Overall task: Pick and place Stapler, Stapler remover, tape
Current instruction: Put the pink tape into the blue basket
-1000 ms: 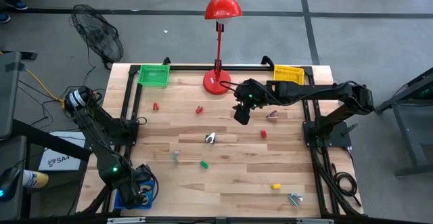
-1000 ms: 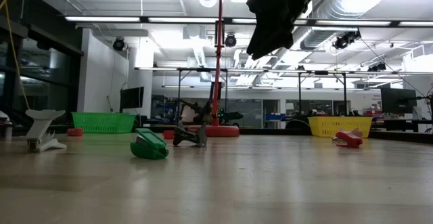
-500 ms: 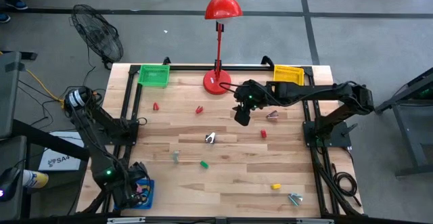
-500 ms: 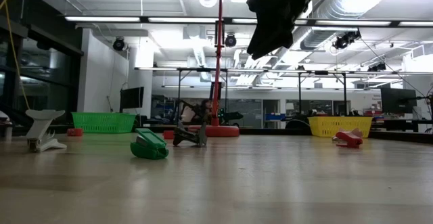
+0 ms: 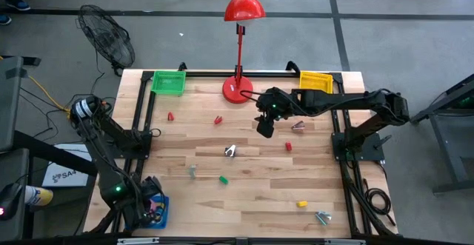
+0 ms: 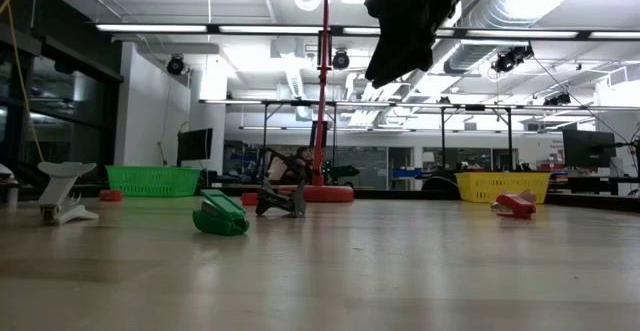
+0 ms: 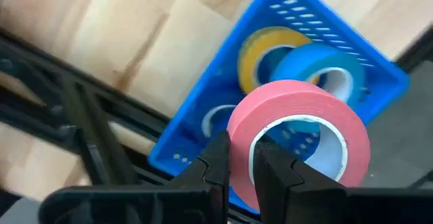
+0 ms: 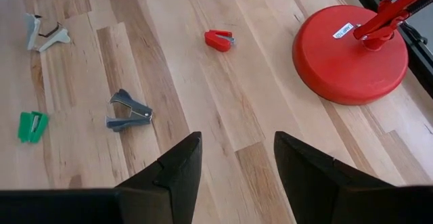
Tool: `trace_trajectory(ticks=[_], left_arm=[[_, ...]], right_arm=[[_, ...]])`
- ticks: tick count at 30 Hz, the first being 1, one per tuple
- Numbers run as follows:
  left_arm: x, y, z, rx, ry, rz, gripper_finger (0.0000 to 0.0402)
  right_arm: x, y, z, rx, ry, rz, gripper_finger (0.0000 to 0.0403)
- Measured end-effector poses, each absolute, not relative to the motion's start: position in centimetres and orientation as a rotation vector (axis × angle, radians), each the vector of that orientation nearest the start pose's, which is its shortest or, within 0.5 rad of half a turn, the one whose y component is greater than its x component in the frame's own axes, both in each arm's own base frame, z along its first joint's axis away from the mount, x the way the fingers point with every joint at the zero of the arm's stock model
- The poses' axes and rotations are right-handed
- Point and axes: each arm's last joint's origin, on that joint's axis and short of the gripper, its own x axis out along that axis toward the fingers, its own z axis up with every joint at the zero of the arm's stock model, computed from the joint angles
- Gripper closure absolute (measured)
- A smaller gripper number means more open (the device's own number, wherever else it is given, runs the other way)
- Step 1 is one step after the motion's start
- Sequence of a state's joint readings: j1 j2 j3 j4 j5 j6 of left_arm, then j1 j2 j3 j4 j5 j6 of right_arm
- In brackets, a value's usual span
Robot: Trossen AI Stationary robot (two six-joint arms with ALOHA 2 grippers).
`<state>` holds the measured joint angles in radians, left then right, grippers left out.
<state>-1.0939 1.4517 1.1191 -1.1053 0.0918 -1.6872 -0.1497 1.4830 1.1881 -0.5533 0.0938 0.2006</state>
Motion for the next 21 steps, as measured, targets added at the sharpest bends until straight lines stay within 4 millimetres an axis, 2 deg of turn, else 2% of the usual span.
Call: trace_trajectory(ticks=[21], left_arm=[[11.5,-22.9,22.7,-0.612,1.583,0.313,0.0368]], right_arm=[[30.9,-4.9,28.1,0.193,0.820,-0.306,0.0226]])
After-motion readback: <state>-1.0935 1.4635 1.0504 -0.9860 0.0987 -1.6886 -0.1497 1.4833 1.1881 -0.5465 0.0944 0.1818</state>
